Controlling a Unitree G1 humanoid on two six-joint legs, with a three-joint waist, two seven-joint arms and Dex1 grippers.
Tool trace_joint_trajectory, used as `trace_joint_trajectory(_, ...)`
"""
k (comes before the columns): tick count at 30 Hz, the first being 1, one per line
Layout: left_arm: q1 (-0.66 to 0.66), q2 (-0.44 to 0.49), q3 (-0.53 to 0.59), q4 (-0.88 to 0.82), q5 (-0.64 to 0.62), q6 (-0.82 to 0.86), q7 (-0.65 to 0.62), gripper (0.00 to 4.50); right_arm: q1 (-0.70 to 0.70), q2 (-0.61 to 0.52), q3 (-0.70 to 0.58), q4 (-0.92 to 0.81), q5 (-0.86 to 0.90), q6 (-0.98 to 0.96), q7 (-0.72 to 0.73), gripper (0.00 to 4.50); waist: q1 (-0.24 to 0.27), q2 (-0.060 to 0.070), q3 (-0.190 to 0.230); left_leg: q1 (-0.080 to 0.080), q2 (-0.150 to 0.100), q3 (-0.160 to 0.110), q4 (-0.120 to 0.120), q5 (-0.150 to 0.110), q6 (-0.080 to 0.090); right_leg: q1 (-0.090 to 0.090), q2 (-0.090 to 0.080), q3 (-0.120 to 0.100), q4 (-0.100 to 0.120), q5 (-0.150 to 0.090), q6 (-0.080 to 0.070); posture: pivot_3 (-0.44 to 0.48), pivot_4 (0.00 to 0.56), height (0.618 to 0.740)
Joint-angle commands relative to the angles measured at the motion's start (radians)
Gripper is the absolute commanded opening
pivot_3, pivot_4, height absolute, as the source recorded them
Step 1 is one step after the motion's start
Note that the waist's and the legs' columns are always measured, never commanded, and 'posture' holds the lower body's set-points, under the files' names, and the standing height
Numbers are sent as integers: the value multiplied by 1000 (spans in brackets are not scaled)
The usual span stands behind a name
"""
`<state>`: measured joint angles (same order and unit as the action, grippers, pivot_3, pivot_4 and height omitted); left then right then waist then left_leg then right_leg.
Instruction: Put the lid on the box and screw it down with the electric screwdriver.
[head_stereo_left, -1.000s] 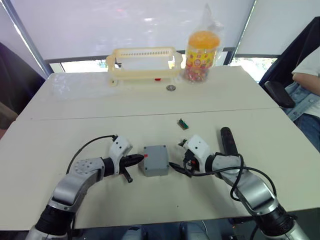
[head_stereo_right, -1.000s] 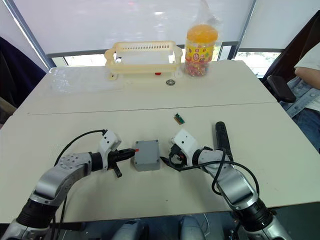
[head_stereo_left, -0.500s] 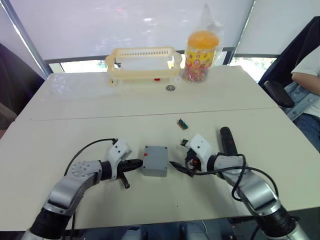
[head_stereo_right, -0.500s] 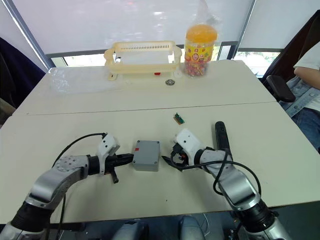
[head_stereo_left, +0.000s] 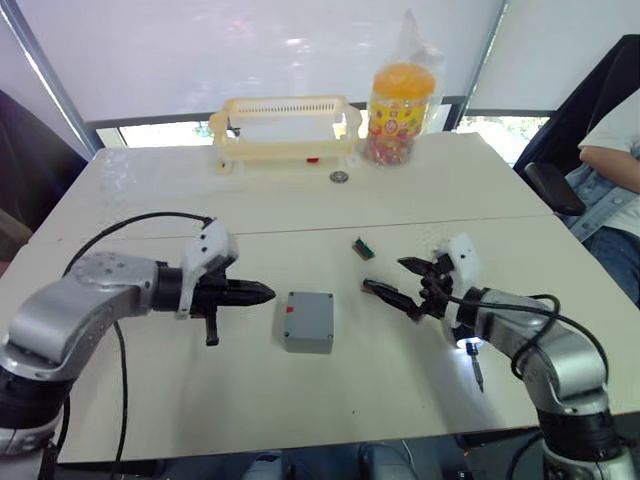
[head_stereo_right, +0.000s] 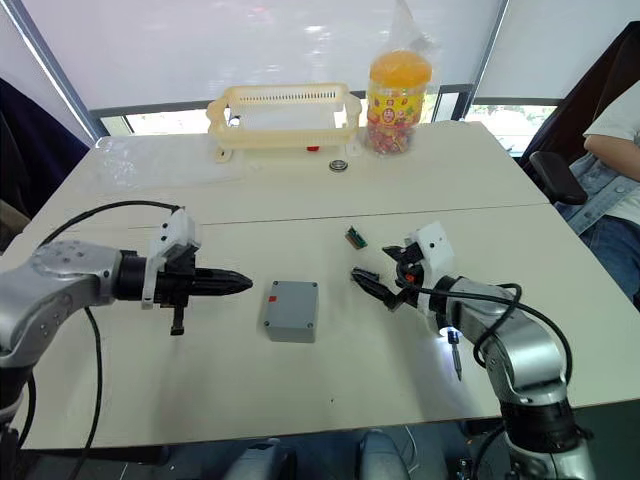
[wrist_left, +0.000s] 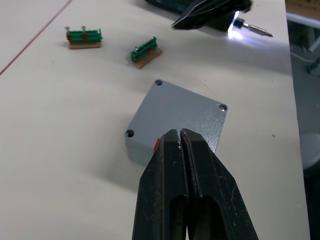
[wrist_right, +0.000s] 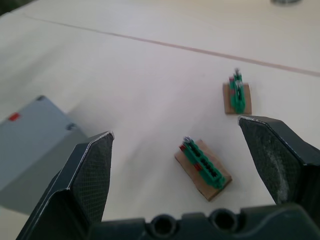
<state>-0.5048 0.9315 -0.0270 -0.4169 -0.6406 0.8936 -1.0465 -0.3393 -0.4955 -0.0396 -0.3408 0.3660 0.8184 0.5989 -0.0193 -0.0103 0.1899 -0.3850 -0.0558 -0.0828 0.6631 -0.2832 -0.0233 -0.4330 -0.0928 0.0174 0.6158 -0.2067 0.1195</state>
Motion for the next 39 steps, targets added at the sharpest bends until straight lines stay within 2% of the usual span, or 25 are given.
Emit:
trace_joint_trajectory(1,-42,-3,-15,-24,-23,12,-21,0,-42,24,46,82,-41,-82,-14,4353,1,0,0,0,0,0,0,0,0,0,0,0,0,0,0,0,150,740)
trace_joint_trajectory(8,-16,-20,-21,-58,-35,19,1,0,-63,54,104,192,-99,-211,-14,4353,2,0,0,0,0,0,0,0,0,0,0,1,0,0,0,0,150,740)
trace_joint_trajectory(11,8,-19,-18,-72,-33,15,10,0,-74,67,111,225,-116,-241,-28,3611,2,0,0,0,0,-1,0,0,0,0,0,1,0,0,0,0,150,740)
trace_joint_trajectory(14,18,-18,-13,-76,-36,17,18,0,-83,76,113,249,-126,-258,-30,2078,2,0,0,0,0,-1,0,0,0,0,0,1,0,0,0,0,150,740)
trace_joint_trajectory(28,40,-26,-21,-68,-18,1,42,0,-86,93,115,299,-155,-293,-24,2078,2,0,0,0,0,-1,0,0,0,-1,0,1,0,0,0,0,150,740)
trace_joint_trajectory(31,57,-17,-28,-74,-7,-7,41,0,-84,99,115,299,-160,-292,-32,1189,2,0,0,0,0,-1,0,0,-1,-1,0,1,0,0,0,0,150,740)
trace_joint_trajectory(33,65,-13,-27,-76,-6,-10,40,0,-80,98,120,300,-166,-291,-32,141,2,0,0,0,0,-1,0,0,0,-1,0,1,0,0,0,0,150,740)
trace_joint_trajectory(39,61,-17,-21,-71,-5,-8,41,0,-75,99,119,292,-164,-281,-26,54,3,0,0,0,0,-1,0,0,0,-1,0,2,0,0,0,0,150,740)
